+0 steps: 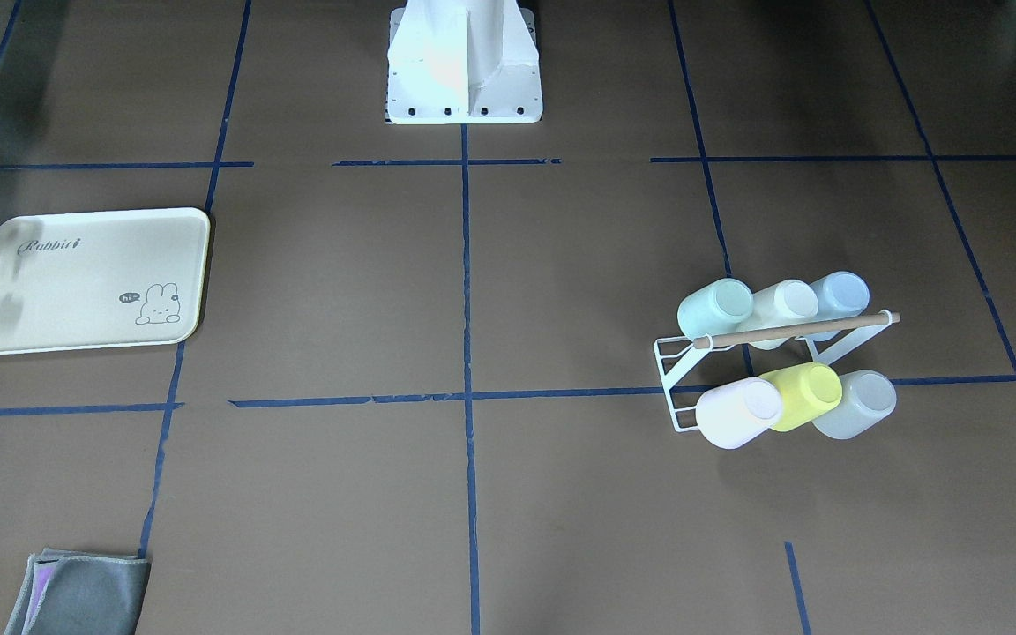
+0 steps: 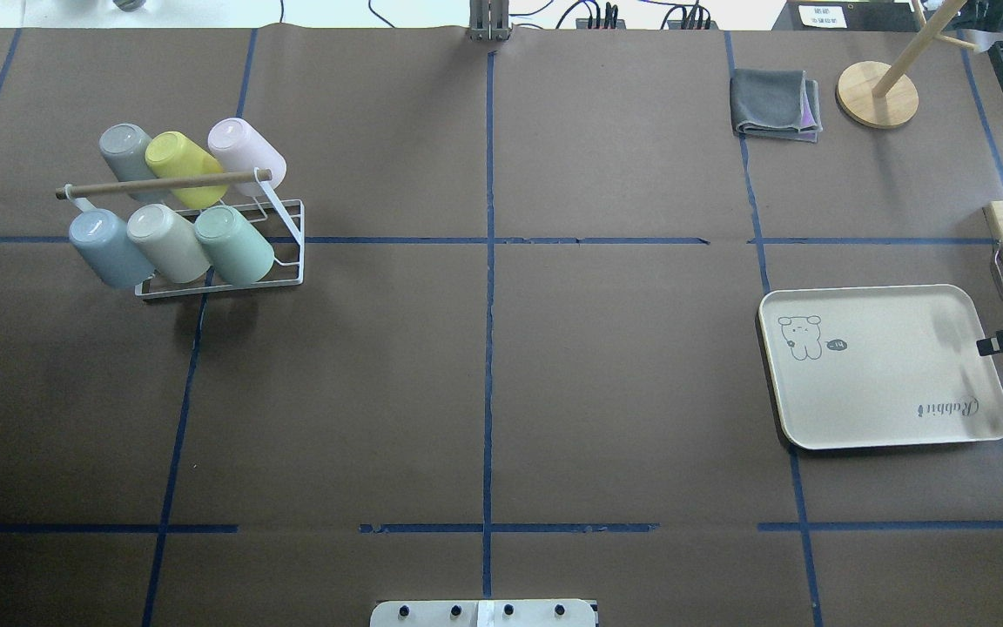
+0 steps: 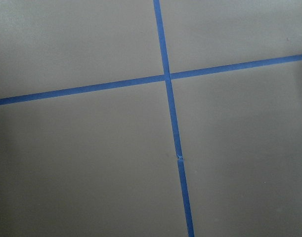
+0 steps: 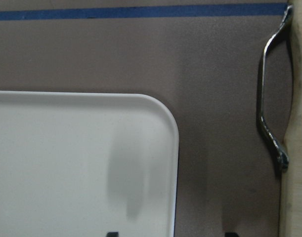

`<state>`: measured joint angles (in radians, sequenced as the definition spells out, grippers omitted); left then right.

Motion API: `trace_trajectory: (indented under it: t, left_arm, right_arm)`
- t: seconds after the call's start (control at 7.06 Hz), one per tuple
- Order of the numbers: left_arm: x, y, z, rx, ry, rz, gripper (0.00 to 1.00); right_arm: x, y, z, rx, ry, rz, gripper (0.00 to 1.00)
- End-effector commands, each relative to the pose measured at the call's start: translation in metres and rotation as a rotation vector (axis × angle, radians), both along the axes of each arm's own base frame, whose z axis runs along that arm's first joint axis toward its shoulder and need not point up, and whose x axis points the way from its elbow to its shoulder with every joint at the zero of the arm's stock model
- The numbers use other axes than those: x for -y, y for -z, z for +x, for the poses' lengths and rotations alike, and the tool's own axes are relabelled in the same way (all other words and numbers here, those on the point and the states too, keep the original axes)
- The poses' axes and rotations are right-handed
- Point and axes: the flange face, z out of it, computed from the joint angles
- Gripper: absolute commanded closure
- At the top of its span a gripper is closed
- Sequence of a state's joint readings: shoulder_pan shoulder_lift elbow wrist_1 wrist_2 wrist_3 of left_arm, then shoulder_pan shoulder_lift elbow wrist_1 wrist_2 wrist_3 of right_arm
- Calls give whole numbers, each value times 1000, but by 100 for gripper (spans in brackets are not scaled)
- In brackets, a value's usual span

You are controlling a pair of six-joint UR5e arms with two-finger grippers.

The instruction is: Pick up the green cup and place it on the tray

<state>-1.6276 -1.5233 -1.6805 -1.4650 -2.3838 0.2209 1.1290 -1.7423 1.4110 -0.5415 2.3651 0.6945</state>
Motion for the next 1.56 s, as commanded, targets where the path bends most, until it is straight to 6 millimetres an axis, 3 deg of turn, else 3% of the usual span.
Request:
trace_trajectory:
  t: [0.0, 0.28, 0.43, 0.71, 0.99, 1.42]
  left_arm:
    - [0, -1, 0, 0, 0, -2, 0]
    - [0, -3, 0, 0, 0, -6, 0]
    - [-4, -5, 0, -1, 0, -12, 0]
    - [-7, -8, 1, -3, 0, -18, 0]
    - [-7, -8, 1, -3, 0, -18, 0]
    - [-7, -8, 1, -4, 0, -16, 0]
  right_arm:
    - [-2, -2, -7, -3, 17, -3, 27]
    - [-3, -3, -19, -23, 29, 9, 34]
    - [-4, -4, -19, -25, 30, 8, 45]
    - [-4, 0, -19, -14, 34, 15, 91]
    - [-5, -2, -18, -18, 34, 14, 100]
    - [-3, 8, -20, 7, 47, 22, 100]
